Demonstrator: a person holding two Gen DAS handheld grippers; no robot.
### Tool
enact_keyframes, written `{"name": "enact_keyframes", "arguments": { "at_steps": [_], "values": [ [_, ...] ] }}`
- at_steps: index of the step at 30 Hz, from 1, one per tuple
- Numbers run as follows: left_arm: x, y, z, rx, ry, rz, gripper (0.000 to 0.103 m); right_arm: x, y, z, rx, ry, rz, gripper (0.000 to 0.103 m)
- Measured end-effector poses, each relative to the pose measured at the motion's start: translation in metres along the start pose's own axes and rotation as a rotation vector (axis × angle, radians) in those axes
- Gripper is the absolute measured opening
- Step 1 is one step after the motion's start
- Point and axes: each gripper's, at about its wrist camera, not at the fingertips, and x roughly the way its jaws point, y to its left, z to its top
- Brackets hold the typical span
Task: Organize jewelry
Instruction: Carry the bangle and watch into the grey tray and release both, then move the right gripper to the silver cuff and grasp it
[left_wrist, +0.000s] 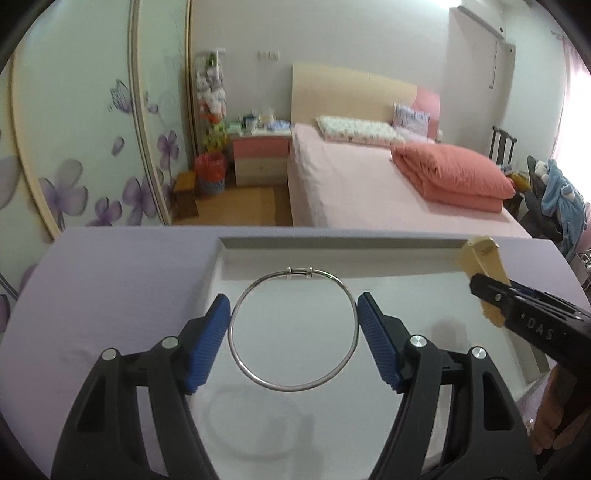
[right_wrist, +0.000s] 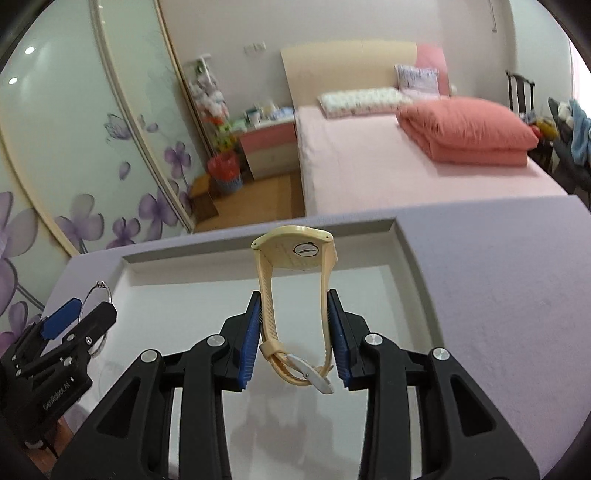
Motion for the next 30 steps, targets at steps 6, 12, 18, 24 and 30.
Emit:
{"name": "enact_keyframes", "arguments": {
  "at_steps": [6,12,18,24,30],
  "values": [
    [0.023,-0.004,0.002,-0.002,0.068,-0.008,0.069,0.016,0.003,0.004,0.016,0.062,-0.005,0.039],
    [0.036,-0.002,0.003,-0.008,0.104,-0.008,0.070,0.012,0.003,0.001,0.001,0.047,0.004,0.064],
    [0.029,0.004,0.003,-0.028,0.082,-0.017,0.070,-0.004,-0.006,-0.002,0.024,0.010,0.047,0.065],
    [0.010,0.012,0.000,-0.047,0.051,-0.004,0.070,-0.013,-0.006,-0.004,0.022,-0.007,0.036,0.065],
    [-0.016,0.019,-0.006,-0.041,0.008,0.028,0.073,-0.027,0.001,-0.008,0.006,-0.033,0.035,0.066]
  ]
}}
